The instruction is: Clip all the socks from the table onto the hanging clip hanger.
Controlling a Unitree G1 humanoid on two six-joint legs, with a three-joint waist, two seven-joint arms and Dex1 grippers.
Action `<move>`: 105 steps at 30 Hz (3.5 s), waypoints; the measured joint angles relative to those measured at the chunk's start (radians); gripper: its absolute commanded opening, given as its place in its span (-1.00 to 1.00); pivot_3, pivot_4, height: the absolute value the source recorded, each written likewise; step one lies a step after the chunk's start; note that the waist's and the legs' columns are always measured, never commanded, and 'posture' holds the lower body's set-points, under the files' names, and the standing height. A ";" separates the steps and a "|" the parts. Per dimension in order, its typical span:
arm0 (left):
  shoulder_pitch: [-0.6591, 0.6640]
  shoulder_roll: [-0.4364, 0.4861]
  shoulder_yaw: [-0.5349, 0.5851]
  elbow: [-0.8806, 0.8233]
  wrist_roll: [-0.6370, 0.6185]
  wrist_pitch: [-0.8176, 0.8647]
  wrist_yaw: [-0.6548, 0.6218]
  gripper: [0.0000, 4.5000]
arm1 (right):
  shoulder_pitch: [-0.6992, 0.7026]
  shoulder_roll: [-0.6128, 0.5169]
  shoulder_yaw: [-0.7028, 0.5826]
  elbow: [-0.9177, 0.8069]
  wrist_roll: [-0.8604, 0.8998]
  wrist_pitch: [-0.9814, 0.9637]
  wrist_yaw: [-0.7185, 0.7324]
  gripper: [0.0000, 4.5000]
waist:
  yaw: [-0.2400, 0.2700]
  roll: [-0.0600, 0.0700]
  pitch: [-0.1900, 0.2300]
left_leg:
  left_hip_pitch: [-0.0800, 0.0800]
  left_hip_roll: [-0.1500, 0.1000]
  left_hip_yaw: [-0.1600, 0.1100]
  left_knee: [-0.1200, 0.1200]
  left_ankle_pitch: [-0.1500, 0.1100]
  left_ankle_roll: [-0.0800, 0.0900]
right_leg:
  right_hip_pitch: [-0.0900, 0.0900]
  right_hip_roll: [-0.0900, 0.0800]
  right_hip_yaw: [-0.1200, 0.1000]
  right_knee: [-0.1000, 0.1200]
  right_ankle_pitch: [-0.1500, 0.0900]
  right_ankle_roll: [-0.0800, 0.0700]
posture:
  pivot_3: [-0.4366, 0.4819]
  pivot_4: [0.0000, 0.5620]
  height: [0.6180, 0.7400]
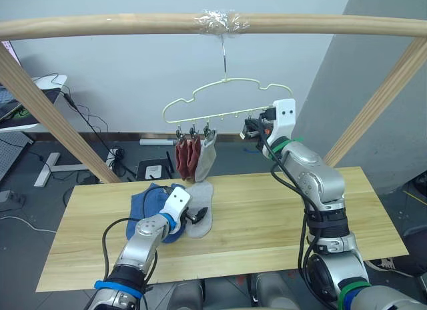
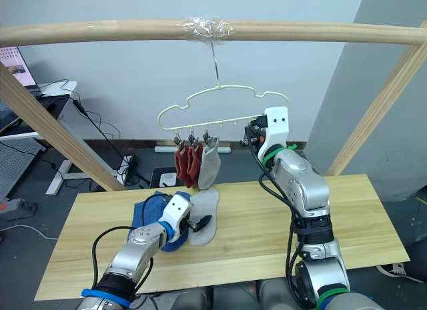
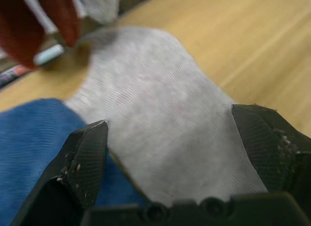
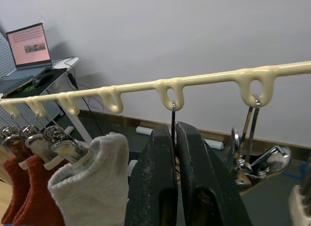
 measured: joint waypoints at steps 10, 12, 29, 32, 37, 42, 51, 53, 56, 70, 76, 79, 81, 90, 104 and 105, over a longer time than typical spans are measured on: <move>-0.013 0.013 -0.051 0.034 0.098 -0.074 -0.049 0.36 | -0.003 0.000 -0.019 0.000 0.001 0.003 -0.006 -1.00 | -0.007 0.001 -0.001 | 0.000 0.000 0.000 0.000 0.000 0.000 | 0.000 0.000 0.000 0.000 0.000 0.000 | -0.22 -0.46 1.00; -0.006 0.010 -0.055 0.039 0.110 -0.098 -0.052 0.13 | -0.004 0.000 -0.022 0.002 0.001 0.001 -0.006 -1.00 | -0.009 0.002 -0.001 | 0.000 0.000 0.000 0.000 0.000 0.000 | 0.001 0.000 0.000 0.000 0.000 0.001 | -0.22 -0.47 1.00; 0.061 -0.149 0.043 -0.135 -0.131 -0.139 -0.144 -0.99 | -0.040 -0.006 -0.087 0.031 0.064 0.062 -0.006 -1.00 | -0.010 0.003 -0.002 | -0.001 -0.001 -0.001 0.002 0.000 0.001 | 0.001 -0.002 0.000 0.000 0.001 0.001 | -0.21 -0.53 1.00; 0.047 -0.166 0.056 -0.282 -0.196 -0.095 -0.144 -0.99 | -0.059 -0.003 -0.139 0.006 0.126 0.161 -0.032 -1.00 | -0.013 0.003 -0.002 | 0.000 -0.001 -0.001 0.001 0.000 0.001 | 0.002 -0.001 0.000 0.001 0.001 0.002 | -0.22 -0.54 1.00; 0.014 -0.191 0.061 -0.388 -0.249 -0.010 -0.120 -0.99 | -0.107 0.014 -0.236 -0.027 0.224 0.329 -0.107 -1.00 | -0.013 0.004 -0.003 | 0.000 -0.001 -0.001 0.002 0.001 0.001 | 0.002 -0.001 0.000 0.000 -0.002 0.005 | -0.22 -0.56 1.00; 0.009 -0.190 0.040 -0.400 -0.250 0.010 -0.122 -0.99 | -0.163 0.068 -0.362 -0.033 0.321 0.470 -0.204 -1.00 | -0.015 0.004 -0.003 | 0.000 -0.001 -0.001 0.002 0.001 0.001 | 0.002 0.000 0.000 0.000 -0.001 0.005 | -0.23 -0.59 1.00; 0.005 -0.199 0.034 -0.409 -0.250 0.024 -0.121 -0.99 | -0.167 0.098 -0.414 -0.070 0.394 0.561 -0.283 -1.00 | -0.015 0.006 -0.004 | -0.001 -0.001 -0.001 0.002 0.001 0.001 | 0.002 0.000 0.000 0.000 -0.002 0.006 | -0.22 -0.62 1.00; -0.012 -0.207 0.035 -0.409 -0.250 0.024 -0.118 -0.99 | -0.164 0.101 -0.414 -0.078 0.397 0.569 -0.290 -1.00 | -0.015 0.006 -0.005 | -0.001 -0.001 -0.001 0.002 0.001 0.001 | 0.002 0.000 0.000 0.000 -0.002 0.006 | -0.22 -0.62 1.00; -0.040 -0.220 0.035 -0.409 -0.250 0.022 -0.117 -0.99 | -0.161 0.103 -0.413 -0.080 0.405 0.576 -0.295 -1.00 | -0.016 0.007 -0.005 | -0.001 -0.001 0.000 0.002 0.001 0.001 | 0.002 0.000 0.000 0.000 -0.002 0.006 | -0.22 -0.63 1.00; -0.057 -0.224 0.035 -0.393 -0.244 0.003 -0.119 -1.00 | -0.120 0.103 -0.395 -0.096 0.430 0.585 -0.304 -0.14 | -0.019 0.008 -0.006 | -0.001 -0.001 0.000 0.002 0.001 0.001 | 0.002 0.000 0.000 0.000 -0.002 0.006 | -0.23 -0.62 1.00; -0.065 -0.226 0.037 -0.393 -0.247 0.013 -0.116 -0.66 | -0.118 0.085 -0.405 -0.098 0.452 0.586 -0.285 0.82 | -0.020 0.008 -0.006 | -0.001 -0.001 0.000 0.002 0.001 0.001 | 0.002 0.000 0.000 0.000 -0.002 0.006 | -0.23 -0.63 1.00; -0.065 -0.222 0.044 -0.392 -0.255 0.052 -0.117 -0.24 | -0.106 0.053 -0.419 -0.135 0.492 0.587 -0.254 1.00 | -0.020 0.008 -0.006 | -0.001 -0.001 0.000 0.002 0.001 0.001 | 0.002 0.000 0.000 -0.001 -0.002 0.006 | -0.24 -0.63 1.00; -0.066 -0.215 0.053 -0.392 -0.275 0.085 -0.121 0.02 | -0.090 0.034 -0.434 -0.171 0.534 0.594 -0.239 1.00 | -0.021 0.008 -0.006 | -0.001 -0.001 0.000 0.002 0.001 0.001 | 0.002 0.000 0.000 0.000 -0.002 0.006 | -0.25 -0.62 1.00; -0.012 -0.091 0.104 -0.441 -0.343 0.201 -0.167 0.99 | 0.093 -0.125 -0.227 -0.321 0.452 0.418 -0.119 1.00 | -0.033 0.008 -0.006 | 0.000 -0.001 0.000 0.002 0.001 0.001 | 0.001 0.000 0.001 0.000 -0.002 0.007 | -0.24 -0.61 1.00; 0.109 0.138 0.211 -0.778 -0.475 0.297 -0.232 1.00 | 0.225 -0.098 0.126 -0.156 -0.022 -0.201 -0.058 -0.21 | -0.028 0.007 -0.006 | 0.000 -0.001 0.001 0.002 0.001 0.001 | 0.001 0.000 0.003 -0.001 -0.002 0.007 | -0.10 -0.55 1.00; 0.115 0.142 0.217 -0.801 -0.485 0.301 -0.231 1.00 | 0.223 -0.091 0.126 -0.140 -0.036 -0.215 -0.062 -0.21 | -0.024 0.008 -0.006 | 0.000 -0.001 0.001 0.001 0.001 0.001 | 0.001 0.000 0.003 -0.001 -0.002 0.007 | -0.09 -0.55 1.00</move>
